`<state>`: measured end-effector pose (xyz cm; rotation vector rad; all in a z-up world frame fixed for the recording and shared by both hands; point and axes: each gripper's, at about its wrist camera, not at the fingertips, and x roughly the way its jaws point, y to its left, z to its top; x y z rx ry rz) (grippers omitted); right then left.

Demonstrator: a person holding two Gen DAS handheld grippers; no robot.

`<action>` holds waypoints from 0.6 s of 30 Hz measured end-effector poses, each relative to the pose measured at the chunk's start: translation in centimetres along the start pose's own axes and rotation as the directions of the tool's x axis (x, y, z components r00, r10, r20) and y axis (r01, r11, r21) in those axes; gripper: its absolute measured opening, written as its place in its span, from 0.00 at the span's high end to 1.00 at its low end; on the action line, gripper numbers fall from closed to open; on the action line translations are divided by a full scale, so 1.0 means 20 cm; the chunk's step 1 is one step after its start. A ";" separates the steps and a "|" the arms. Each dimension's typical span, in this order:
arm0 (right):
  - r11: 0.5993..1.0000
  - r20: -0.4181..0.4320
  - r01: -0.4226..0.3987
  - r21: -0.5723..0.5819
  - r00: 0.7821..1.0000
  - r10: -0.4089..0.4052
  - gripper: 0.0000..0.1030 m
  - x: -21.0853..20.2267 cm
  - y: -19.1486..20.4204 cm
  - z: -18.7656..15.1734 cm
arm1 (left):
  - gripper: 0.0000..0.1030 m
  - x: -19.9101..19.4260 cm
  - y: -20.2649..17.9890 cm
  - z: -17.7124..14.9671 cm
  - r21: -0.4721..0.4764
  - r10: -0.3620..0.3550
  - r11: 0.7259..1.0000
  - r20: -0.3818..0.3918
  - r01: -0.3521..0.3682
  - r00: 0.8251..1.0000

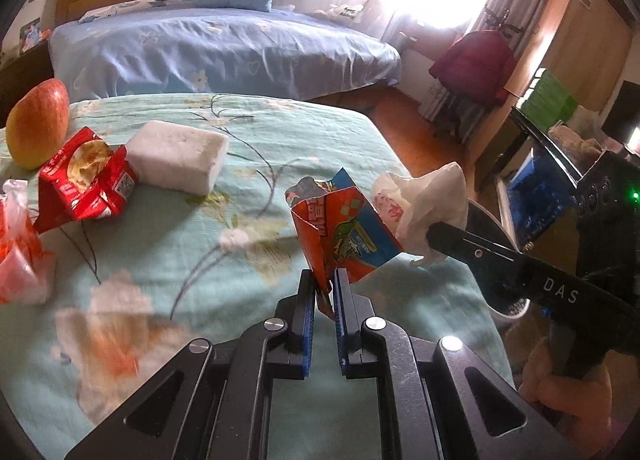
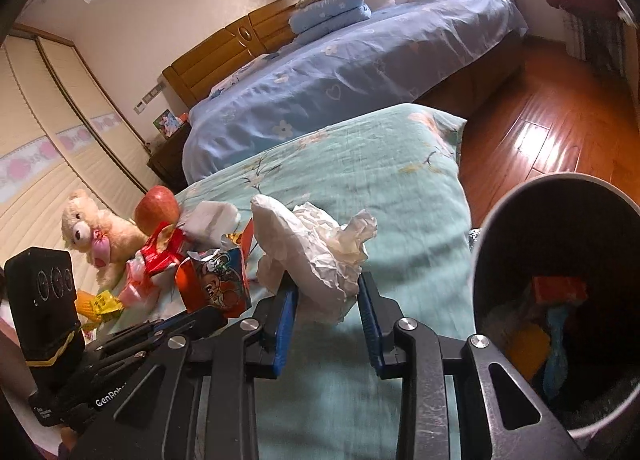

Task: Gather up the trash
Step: 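Carry the snack box and white tissue over the trash bin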

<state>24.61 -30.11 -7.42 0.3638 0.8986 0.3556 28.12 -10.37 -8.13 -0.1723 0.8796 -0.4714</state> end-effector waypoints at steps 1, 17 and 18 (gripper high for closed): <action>1.000 0.003 0.000 0.000 1.000 0.000 0.70 -0.02 0.00 -0.01 | 0.93 -0.02 -0.01 -0.01 0.004 -0.003 1.000 0.002 0.003 1.000; 0.997 0.062 0.066 0.050 0.996 -0.070 0.70 -0.30 -0.11 -0.21 | 0.93 -0.11 -0.27 -0.16 0.096 -0.056 0.994 -0.022 0.058 0.998; 0.996 0.066 0.071 0.057 0.995 -0.075 0.70 -0.31 -0.13 -0.22 | 0.93 -0.10 -0.30 -0.17 0.104 -0.059 0.993 -0.026 0.061 0.998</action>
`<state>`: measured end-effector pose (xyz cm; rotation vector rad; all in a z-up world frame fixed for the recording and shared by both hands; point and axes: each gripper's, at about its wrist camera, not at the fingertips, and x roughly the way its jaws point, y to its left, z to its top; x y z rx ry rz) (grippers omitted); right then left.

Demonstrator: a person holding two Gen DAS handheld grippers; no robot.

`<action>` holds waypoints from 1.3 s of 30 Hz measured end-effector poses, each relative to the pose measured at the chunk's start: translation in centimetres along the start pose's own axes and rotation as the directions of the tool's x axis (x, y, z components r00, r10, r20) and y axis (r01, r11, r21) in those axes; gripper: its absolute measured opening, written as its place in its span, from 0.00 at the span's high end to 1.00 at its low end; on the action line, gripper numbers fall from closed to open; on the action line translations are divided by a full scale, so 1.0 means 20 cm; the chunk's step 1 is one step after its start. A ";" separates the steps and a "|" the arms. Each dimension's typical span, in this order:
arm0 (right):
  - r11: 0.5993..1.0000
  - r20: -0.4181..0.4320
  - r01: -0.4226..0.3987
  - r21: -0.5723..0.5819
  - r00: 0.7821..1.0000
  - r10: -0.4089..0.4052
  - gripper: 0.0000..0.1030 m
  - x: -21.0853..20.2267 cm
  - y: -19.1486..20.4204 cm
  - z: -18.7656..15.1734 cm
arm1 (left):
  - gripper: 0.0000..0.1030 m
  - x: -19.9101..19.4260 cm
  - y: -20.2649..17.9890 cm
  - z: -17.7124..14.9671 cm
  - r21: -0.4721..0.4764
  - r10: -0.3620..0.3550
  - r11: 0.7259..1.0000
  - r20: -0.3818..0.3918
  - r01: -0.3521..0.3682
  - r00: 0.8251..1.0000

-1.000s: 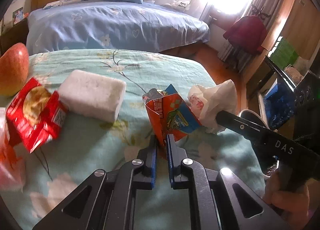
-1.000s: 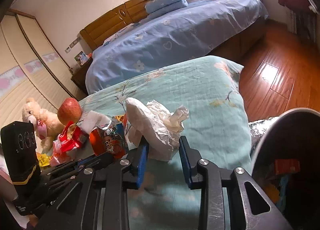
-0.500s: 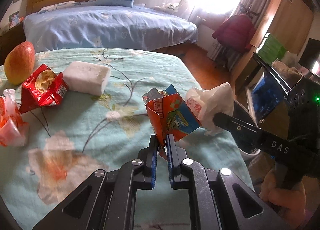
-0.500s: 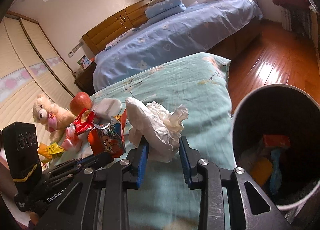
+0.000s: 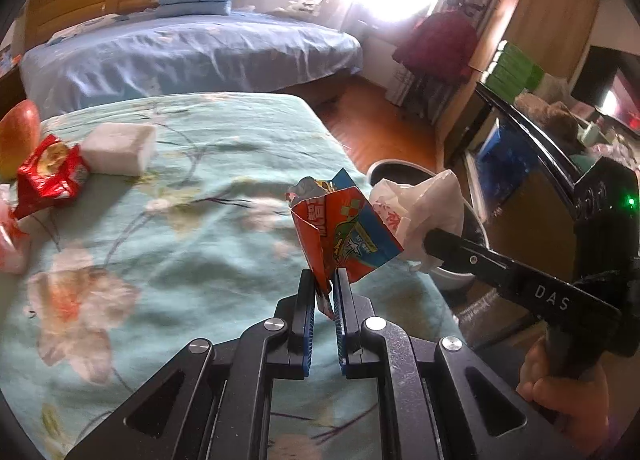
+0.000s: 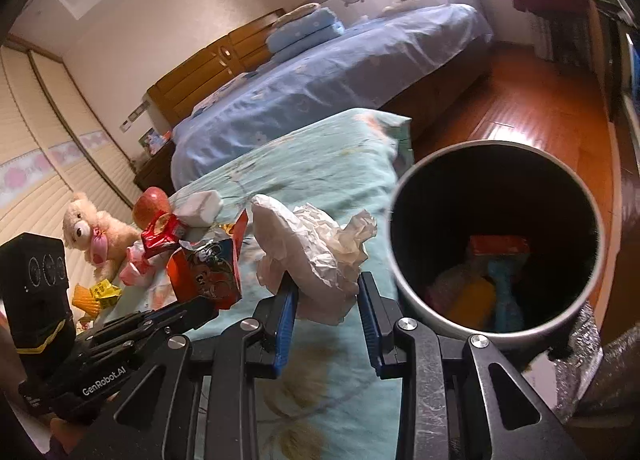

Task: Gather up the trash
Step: 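Carry the snack box and white tissue over the trash bin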

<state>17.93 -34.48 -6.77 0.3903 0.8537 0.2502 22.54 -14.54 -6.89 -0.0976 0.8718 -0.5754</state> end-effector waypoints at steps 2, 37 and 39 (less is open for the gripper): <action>1.000 0.009 0.018 0.006 1.000 -0.018 0.70 -0.03 -0.03 -0.01 | 0.93 0.02 -0.04 0.00 0.013 -0.006 1.000 -0.006 0.006 1.000; 0.984 0.060 0.161 0.082 0.984 -0.166 0.70 -0.18 -0.37 0.03 | 0.93 0.34 -0.35 0.15 0.129 -0.025 0.991 -0.067 0.034 0.997; 0.983 0.060 0.166 0.084 0.983 -0.171 0.70 -0.17 -0.38 0.04 | 0.93 0.36 -0.36 0.16 0.130 -0.025 0.991 -0.071 0.034 0.997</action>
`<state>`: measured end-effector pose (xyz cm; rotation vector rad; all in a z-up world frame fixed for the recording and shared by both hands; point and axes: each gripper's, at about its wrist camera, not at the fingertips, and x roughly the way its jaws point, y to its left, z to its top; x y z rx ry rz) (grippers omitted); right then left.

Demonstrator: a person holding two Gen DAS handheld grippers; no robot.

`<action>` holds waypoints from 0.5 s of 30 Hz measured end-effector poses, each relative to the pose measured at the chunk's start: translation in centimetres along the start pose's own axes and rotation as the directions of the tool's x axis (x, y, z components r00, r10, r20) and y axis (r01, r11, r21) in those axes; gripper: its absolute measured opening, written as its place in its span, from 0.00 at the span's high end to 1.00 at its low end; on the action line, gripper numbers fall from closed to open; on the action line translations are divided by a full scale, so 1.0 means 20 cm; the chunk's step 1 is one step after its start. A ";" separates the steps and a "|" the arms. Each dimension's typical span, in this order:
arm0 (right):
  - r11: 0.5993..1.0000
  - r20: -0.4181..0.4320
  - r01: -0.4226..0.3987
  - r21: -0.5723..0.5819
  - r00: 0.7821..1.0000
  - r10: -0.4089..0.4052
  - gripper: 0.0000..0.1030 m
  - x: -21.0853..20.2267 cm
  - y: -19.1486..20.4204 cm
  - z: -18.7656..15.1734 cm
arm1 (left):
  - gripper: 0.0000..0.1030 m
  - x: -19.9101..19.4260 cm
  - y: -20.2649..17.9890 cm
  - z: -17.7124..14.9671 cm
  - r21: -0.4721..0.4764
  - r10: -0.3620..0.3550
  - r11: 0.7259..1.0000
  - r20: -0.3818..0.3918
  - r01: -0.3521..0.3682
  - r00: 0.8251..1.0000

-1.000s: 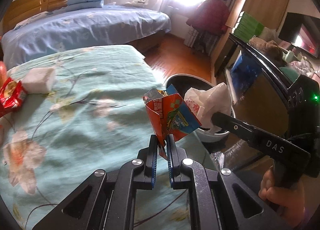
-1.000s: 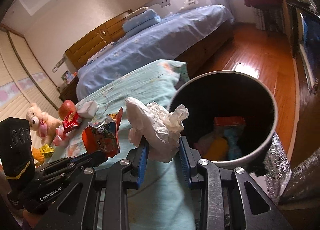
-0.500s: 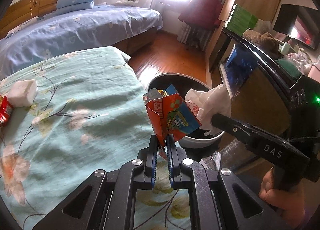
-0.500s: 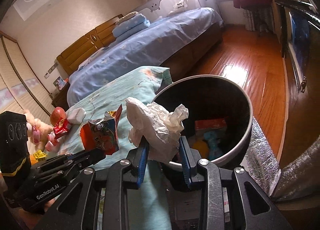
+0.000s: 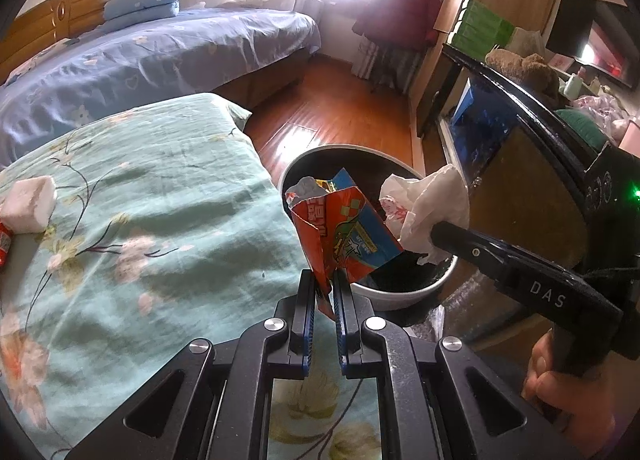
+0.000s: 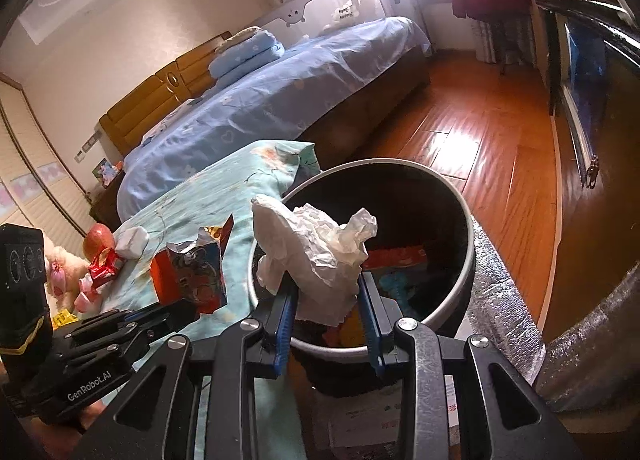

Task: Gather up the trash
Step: 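Carry the snack box and white tissue over the trash bin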

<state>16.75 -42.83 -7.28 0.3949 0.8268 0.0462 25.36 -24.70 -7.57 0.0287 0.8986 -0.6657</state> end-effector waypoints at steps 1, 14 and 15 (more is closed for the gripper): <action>1.000 0.000 0.004 0.001 1.000 -0.004 0.70 0.00 -0.01 0.01 | 0.93 0.01 0.00 0.00 0.001 0.000 1.000 -0.002 0.000 1.000; 0.999 -0.007 0.035 0.019 0.999 -0.035 0.70 0.06 -0.10 0.08 | 0.92 0.11 -0.06 0.10 0.026 0.002 1.000 -0.024 -0.001 1.000; 0.999 -0.007 0.036 0.020 0.999 -0.036 0.70 0.06 -0.11 0.08 | 0.92 0.12 -0.06 0.11 0.026 0.003 1.000 -0.026 -0.002 1.000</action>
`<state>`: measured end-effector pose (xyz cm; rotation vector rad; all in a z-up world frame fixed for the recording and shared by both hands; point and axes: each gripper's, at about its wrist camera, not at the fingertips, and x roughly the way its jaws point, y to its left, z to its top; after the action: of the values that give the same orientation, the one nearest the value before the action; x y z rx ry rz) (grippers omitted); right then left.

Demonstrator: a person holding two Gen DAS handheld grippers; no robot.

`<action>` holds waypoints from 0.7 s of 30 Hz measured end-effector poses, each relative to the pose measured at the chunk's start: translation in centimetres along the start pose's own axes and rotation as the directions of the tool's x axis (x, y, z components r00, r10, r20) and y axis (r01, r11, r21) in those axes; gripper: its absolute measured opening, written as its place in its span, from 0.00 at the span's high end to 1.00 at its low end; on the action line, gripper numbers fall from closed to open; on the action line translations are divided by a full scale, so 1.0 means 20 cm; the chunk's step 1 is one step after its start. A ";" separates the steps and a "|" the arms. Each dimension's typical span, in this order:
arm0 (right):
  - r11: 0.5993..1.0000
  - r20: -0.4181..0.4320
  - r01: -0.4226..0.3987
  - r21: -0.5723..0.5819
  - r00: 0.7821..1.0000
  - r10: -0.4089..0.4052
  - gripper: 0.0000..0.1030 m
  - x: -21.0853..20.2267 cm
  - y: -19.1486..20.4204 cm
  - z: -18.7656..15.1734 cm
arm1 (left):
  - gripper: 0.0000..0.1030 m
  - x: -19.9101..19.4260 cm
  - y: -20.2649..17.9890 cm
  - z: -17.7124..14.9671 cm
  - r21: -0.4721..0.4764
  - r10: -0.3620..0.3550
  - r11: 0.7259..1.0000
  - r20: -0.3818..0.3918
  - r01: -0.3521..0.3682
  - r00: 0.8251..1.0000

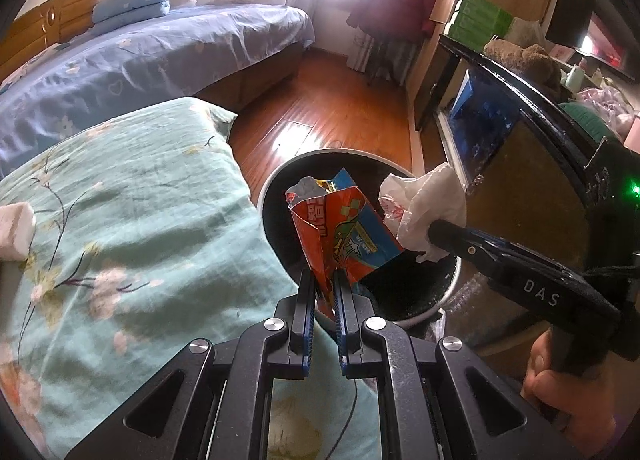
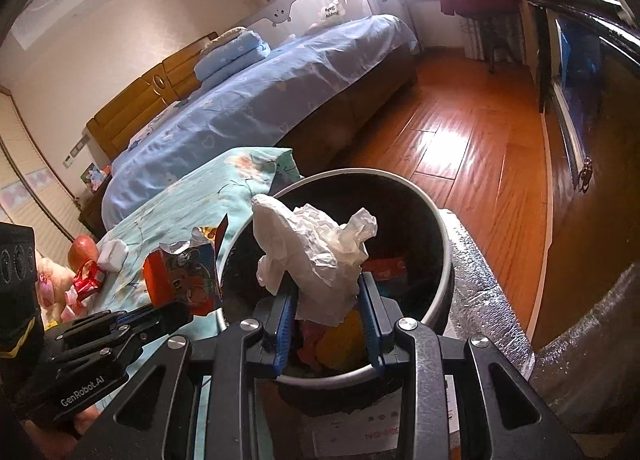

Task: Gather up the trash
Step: 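Carry the snack box and white tissue over the trash bin, then open both tools to drop the snack box and tissue into the bin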

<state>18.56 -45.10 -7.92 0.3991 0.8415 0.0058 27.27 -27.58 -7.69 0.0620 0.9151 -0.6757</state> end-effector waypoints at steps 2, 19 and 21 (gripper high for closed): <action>1.000 -0.002 0.004 0.003 1.000 -0.004 0.70 0.01 -0.02 0.01 | 0.92 0.02 0.00 0.01 0.000 0.002 1.000 -0.006 -0.002 1.000; 0.999 -0.032 0.022 0.029 0.999 -0.021 0.67 0.09 -0.10 0.05 | 0.92 0.13 -0.05 0.07 0.014 0.025 1.000 -0.035 -0.025 0.999; 0.999 -0.031 0.022 0.026 0.999 -0.021 0.67 0.09 -0.09 0.05 | 0.91 0.12 -0.05 0.07 0.017 0.026 1.000 -0.034 -0.025 0.999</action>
<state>20.17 -46.90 -9.28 0.4155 0.8771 -0.0194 28.64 -30.14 -8.48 0.1000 0.9404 -0.6601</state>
